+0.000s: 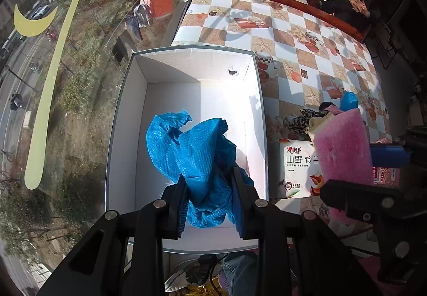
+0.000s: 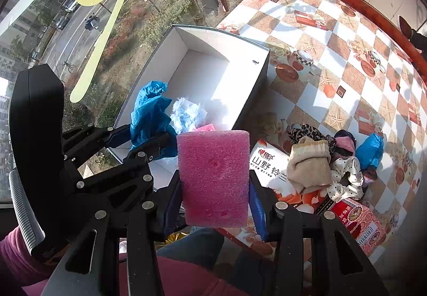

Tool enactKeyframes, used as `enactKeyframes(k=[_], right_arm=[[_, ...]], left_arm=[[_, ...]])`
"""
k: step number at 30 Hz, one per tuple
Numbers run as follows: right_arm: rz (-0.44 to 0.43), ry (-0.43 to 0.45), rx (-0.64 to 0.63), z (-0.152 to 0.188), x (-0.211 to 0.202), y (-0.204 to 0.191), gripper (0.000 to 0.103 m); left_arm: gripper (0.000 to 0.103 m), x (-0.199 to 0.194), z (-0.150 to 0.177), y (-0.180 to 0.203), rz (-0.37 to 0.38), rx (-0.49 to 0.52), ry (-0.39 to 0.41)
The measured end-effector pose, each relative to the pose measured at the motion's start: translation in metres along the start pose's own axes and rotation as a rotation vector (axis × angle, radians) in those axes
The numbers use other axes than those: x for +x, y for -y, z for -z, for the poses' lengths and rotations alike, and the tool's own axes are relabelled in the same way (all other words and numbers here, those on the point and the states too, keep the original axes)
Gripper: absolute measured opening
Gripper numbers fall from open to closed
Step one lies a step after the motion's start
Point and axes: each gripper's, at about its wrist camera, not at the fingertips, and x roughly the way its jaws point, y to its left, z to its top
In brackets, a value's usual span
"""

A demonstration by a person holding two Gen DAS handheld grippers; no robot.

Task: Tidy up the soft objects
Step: 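Lower the blue cloth into the box and open left tool while right tool drops the sponge in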

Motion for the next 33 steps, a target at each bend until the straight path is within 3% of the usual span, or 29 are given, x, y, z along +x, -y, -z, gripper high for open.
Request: enactKeyframes(k=[33], right_arm=[[-0.023,-0.022,0.057,-0.001,0.006,0.009,0.047]], left_arm=[[0.032,0.003,0.0,-0.002,-0.01,-0.003,-0.005]])
